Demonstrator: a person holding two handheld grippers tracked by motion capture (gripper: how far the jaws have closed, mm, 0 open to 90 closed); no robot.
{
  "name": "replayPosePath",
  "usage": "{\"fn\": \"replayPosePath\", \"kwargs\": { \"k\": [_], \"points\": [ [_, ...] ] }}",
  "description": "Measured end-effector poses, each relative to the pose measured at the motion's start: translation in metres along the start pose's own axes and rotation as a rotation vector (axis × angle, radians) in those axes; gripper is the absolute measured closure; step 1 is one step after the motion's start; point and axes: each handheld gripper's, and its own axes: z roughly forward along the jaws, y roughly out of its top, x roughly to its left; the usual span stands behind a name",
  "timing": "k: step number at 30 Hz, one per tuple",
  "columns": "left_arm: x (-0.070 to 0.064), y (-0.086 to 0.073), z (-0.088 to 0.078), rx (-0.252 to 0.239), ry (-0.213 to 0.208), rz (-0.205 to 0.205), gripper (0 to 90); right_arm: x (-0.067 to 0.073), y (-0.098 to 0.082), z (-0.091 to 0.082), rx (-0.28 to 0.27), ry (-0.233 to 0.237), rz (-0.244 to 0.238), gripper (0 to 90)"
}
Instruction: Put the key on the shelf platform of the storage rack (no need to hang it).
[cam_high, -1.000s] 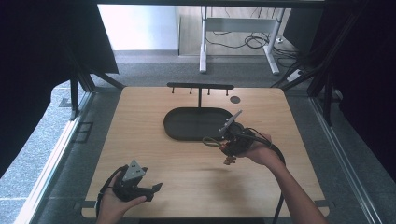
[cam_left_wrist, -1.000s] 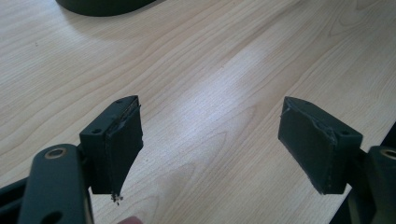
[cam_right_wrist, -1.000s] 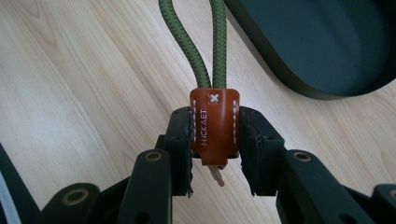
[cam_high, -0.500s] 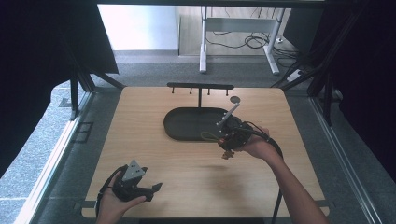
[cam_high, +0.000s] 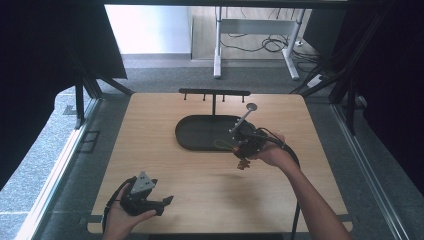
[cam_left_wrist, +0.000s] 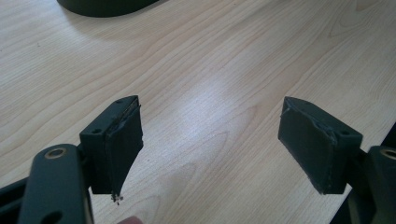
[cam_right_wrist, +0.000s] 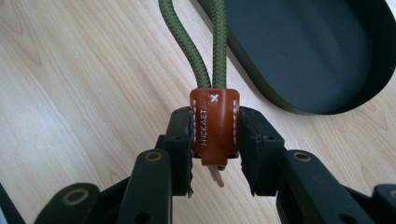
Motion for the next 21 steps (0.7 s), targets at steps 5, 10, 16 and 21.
{"fn": "replayPosePath", "kwargs": {
  "k": [5,10,16,21],
  "points": [
    [0.000,0.000,0.001,0.002,0.000,0.000,22.4,-0.004,0.005,0.000,-0.010,-0.001,0.013,67.2],
    [0.001,0.000,0.000,0.001,0.001,0.000,22.5,-0.007,0.011,0.001,-0.011,0.004,0.016,67.2],
    [0.002,-0.001,-0.001,0.000,0.001,0.000,22.4,-0.011,0.019,0.000,-0.009,0.005,0.017,67.2],
    [0.002,0.000,-0.001,-0.003,0.001,0.000,22.4,-0.013,0.023,0.001,-0.002,0.001,0.016,67.2]
  ]
}}
